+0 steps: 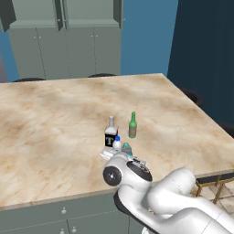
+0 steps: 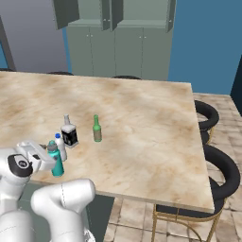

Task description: Sort all alcoholic drinks to one cabinet, and non-alcoholic drinks to the other.

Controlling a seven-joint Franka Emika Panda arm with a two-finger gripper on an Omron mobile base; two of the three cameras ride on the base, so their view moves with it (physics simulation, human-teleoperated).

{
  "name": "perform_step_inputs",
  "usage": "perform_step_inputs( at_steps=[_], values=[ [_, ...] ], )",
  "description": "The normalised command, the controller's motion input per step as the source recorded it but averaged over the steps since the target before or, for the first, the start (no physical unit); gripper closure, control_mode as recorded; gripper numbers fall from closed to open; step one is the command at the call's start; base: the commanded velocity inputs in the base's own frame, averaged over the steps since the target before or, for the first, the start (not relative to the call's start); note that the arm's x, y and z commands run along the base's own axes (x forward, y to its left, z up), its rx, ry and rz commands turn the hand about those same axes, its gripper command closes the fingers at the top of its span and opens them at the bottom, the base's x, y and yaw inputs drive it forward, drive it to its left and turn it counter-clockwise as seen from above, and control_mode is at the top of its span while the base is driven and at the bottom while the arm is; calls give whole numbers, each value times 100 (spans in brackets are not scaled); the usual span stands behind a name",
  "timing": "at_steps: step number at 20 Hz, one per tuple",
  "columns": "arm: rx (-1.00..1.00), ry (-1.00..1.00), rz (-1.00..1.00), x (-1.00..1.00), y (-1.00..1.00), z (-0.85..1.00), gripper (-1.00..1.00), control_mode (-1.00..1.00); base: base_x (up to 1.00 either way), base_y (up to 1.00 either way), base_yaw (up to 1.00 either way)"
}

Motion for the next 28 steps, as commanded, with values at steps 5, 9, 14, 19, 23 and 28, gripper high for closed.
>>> perform_step_inputs(
  at_steps=[5, 9, 14, 19, 23, 28],
  values=[
    [0, 0, 1, 12, -2, 0, -100, -100, 0, 0, 0],
    [0, -1, 0, 6, -9, 0, -100, -100, 0, 0, 0],
    [0, 0, 0, 2, -15, 0, -100, -100, 0, 0, 0],
    [0, 0, 0, 6, -5, 0, -100, -100, 0, 0, 0],
    [0, 0, 4, 14, 0, -6, 100, -100, 0, 0, 0],
    [0, -2, 5, 3, 0, -5, 100, -100, 0, 0, 0]
  ],
)
